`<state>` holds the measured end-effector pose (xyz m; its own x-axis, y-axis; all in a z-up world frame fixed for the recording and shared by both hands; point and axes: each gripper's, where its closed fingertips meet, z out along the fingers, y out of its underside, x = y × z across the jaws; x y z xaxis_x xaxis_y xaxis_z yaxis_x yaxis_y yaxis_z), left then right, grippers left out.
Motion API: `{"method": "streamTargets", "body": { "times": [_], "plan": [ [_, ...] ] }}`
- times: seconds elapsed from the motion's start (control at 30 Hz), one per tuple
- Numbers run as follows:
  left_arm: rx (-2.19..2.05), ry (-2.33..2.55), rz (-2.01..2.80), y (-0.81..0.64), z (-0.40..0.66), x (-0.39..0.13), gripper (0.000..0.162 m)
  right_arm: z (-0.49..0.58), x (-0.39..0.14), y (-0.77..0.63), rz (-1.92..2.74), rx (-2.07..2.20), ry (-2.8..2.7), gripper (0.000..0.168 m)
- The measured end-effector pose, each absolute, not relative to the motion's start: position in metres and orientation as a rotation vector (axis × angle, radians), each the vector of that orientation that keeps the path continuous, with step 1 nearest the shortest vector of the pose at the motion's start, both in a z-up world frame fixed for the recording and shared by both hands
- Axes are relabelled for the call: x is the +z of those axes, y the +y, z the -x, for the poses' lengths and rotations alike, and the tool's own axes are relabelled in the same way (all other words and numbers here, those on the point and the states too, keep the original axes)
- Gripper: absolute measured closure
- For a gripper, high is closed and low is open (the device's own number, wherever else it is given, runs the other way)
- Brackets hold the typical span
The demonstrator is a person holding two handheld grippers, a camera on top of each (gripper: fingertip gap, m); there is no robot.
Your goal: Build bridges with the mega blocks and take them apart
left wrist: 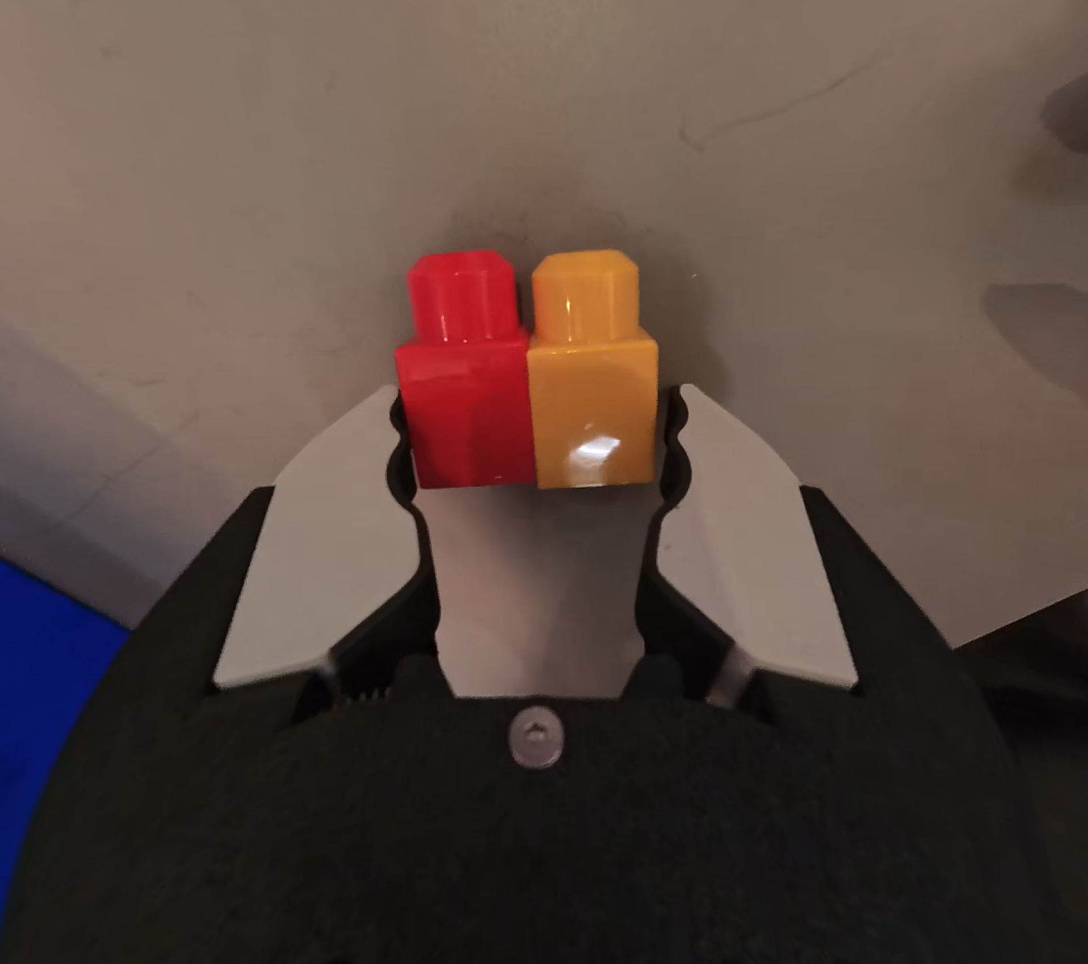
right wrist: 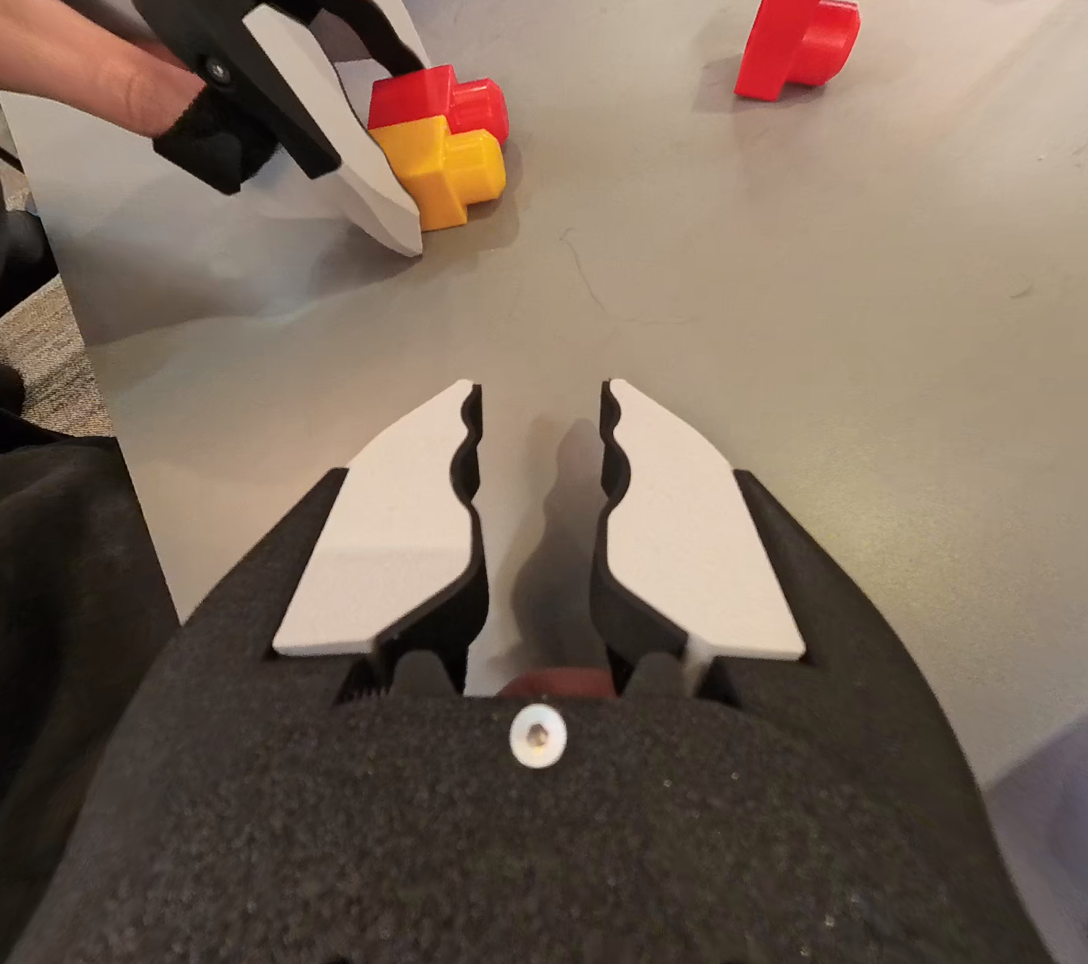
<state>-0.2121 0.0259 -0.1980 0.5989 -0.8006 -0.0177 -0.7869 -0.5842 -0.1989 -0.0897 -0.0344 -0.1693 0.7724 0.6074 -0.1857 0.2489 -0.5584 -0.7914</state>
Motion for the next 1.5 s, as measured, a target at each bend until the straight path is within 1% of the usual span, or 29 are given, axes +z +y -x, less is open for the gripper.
{"method": "streamTargets", "body": {
  "times": [0.13, 0.23, 0.4, 0.43, 0.47, 0.67, 0.73, 0.83, 1.03, 1.2, 1.37, 1.5],
  "plan": [
    [-0.117, 1.306, 2.659, 0.03, 0.212, -0.196, 0.081, 0.091, -0.17, -0.035, 2.163, 0.579, -0.642, 0.13],
    [-0.092, 1.309, 2.705, 0.032, 0.217, -0.2, 0.075, 0.091, -0.17, -0.036, 2.164, 0.578, -0.649, 0.13],
    [-0.086, 1.37, 2.702, 0.034, 0.217, -0.2, 0.078, 0.091, -0.17, -0.037, 2.166, 0.581, -0.653, 0.13],
    [-0.085, 1.397, 2.694, 0.034, 0.218, -0.2, 0.084, 0.091, -0.17, -0.037, 2.166, 0.581, -0.653, 0.13],
    [-0.079, 1.432, 2.689, 0.034, 0.219, -0.199, 0.087, 0.091, -0.17, -0.037, 2.166, 0.582, -0.654, 0.13],
    [-0.141, 1.496, 2.611, 0.034, 0.216, -0.198, 0.088, 0.089, -0.168, -0.037, 2.16, 0.578, -0.645, 0.13],
    [-0.241, 1.463, 2.546, 0.035, 0.21, -0.192, 0.088, 0.087, -0.168, -0.036, 2.16, 0.58, -0.636, 0.13],
    [-0.359, 1.378, 2.361, 0.045, 0.201, -0.169, 0.088, 0.085, -0.166, -0.034, 2.153, 0.575, -0.62, 0.13],
    [-0.78, 1.161, 1.839, 0.047, 0.184, -0.098, 0.088, 0.079, -0.157, -0.029, 2.13, 0.533, -0.615, 0.128],
    [-0.848, 1.047, 1.706, 0.044, 0.196, -0.088, 0.088, 0.063, -0.123, -0.006, 2.097, 0.446, -0.574, 0.124],
    [-0.844, 1.01, 1.669, 0.041, 0.209, -0.088, 0.088, 0.06, -0.088, 0.047, 2.103, 0.252, -0.632, 0.119],
    [-0.888, 1.007, 1.671, 0.038, 0.213, -0.09, 0.088, 0.061, -0.088, 0.104, 2.123, 0.147, -0.656, 0.113]
  ]
}}
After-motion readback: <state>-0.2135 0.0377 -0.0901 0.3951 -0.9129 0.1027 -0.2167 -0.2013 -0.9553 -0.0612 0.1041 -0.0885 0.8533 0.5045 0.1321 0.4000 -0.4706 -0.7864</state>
